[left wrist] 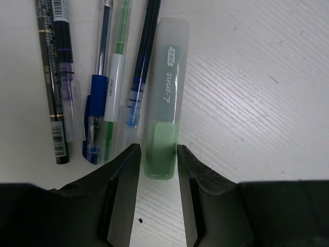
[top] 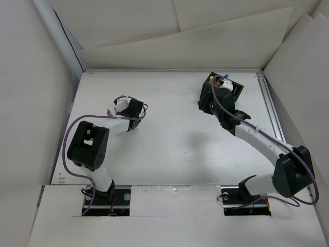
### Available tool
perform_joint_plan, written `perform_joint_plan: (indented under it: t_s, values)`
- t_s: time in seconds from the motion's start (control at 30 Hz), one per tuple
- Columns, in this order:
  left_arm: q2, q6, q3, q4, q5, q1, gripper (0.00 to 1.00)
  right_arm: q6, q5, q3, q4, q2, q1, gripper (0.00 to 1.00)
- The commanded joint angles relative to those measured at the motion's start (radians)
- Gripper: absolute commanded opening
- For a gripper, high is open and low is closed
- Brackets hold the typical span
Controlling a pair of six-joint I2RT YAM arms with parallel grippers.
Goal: Sort the stationery into containers
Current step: Pick up the pen from the center of the board.
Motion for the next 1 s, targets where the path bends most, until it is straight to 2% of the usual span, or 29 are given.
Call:
perform_joint_plan:
  t_s: [0.0,0.27,0.4,0.53,0.57,0.8,0.97]
  values:
    - [0.021,-0.002,0.009,-0.007,0.004,-0.001,0.32,0.005,-0.006,0.006,0.058,-0.019,-0.005,0.4]
    - [0.021,0.018,0.009,0.022,0.041,-0.001,0.29,0.005,-0.006,0.006,0.058,-0.019,-0.005,0.4]
    - [0.021,0.029,-0.003,0.044,0.055,-0.01,0.19,0.005,-0.006,0.006,0.058,-0.019,-0.005,0.44]
    - [0.021,0.038,-0.003,0.044,0.055,-0.036,0.02,0.005,-0.006,0.006,0.058,-0.019,-0.005,0.55]
    - [0.021,0.038,0.006,0.044,0.055,-0.047,0.0,0.005,-0.006,0.006,0.058,-0.019,-0.005,0.57]
    - [-0.074,0.092,-0.016,0.117,0.177,-0.082,0.0,-0.004,-0.079,0.015,0.067,-0.01,0.005,0.67]
    - [-0.156,0.169,-0.049,0.218,0.317,-0.136,0.0,-0.016,-0.176,0.025,0.067,0.015,0.005,0.82]
